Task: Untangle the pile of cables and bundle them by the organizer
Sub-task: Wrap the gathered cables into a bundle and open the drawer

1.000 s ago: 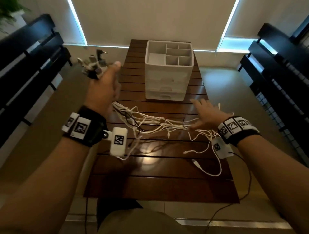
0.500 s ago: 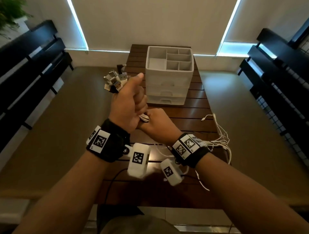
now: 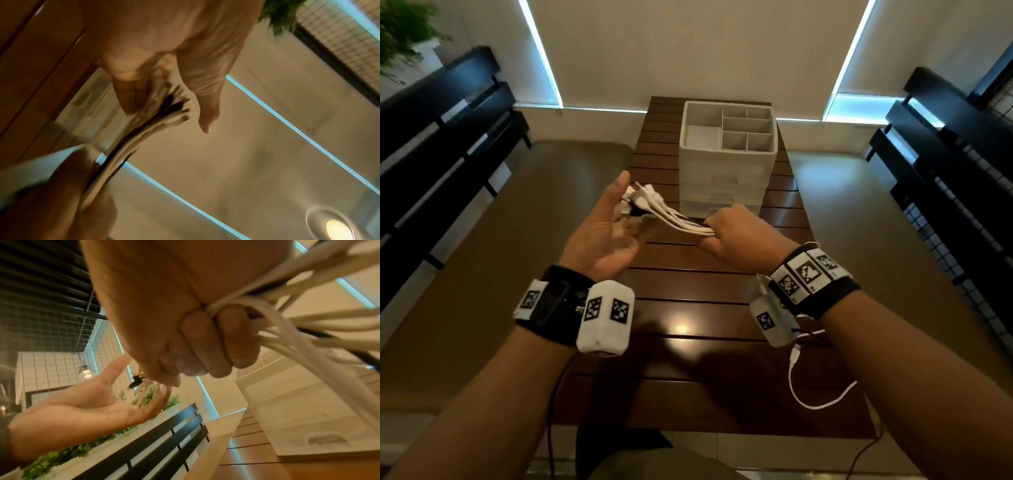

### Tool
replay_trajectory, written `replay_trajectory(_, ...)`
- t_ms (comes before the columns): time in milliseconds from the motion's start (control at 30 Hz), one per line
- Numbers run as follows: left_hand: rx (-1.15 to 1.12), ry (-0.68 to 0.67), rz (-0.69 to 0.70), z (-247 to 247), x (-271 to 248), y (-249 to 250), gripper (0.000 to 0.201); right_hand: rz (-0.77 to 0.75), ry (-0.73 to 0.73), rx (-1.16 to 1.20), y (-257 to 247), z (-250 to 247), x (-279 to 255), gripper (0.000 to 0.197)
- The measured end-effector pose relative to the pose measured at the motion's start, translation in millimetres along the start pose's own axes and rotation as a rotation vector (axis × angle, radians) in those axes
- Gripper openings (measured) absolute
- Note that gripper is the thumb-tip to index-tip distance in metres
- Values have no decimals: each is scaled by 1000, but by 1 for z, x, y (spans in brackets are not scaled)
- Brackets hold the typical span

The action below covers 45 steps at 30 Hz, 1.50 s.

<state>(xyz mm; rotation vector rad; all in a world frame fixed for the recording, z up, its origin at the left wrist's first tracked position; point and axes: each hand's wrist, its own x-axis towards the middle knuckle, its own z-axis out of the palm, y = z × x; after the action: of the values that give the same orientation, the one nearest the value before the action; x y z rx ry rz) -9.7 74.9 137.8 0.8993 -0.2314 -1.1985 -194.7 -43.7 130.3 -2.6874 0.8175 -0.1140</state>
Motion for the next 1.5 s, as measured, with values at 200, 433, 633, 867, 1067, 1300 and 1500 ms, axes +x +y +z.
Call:
replay_trajectory(200,1031,-91,558,0,-5,10,55,-5,-160,-134,2,-4,-5,25)
replay_trajectory(433,1589,-520,346,13,11,-38,59,-88,-155,-219,-2,-14,2,36)
replay_trajectory(633,1563,-499,366,16,20,-41,58,-47,-133,-88,2,-27,-2,30)
replay_trajectory(867,1330,-589,79,21,21,-32,67,-25,-116,39,13,-49,-6,29)
replay_trajectory(1067,892,-532,-125,23,10,-33,41,-29,-79,258,18,-43,-14,17)
replay_trajectory(1300,530,-478,-59,27,-3,-32,45,-4,5,551,29,-25,-47,28)
replay_trajectory(1500,322,-363,42,41,-4,-45,48,126,281,797,-12,5,-43,25)
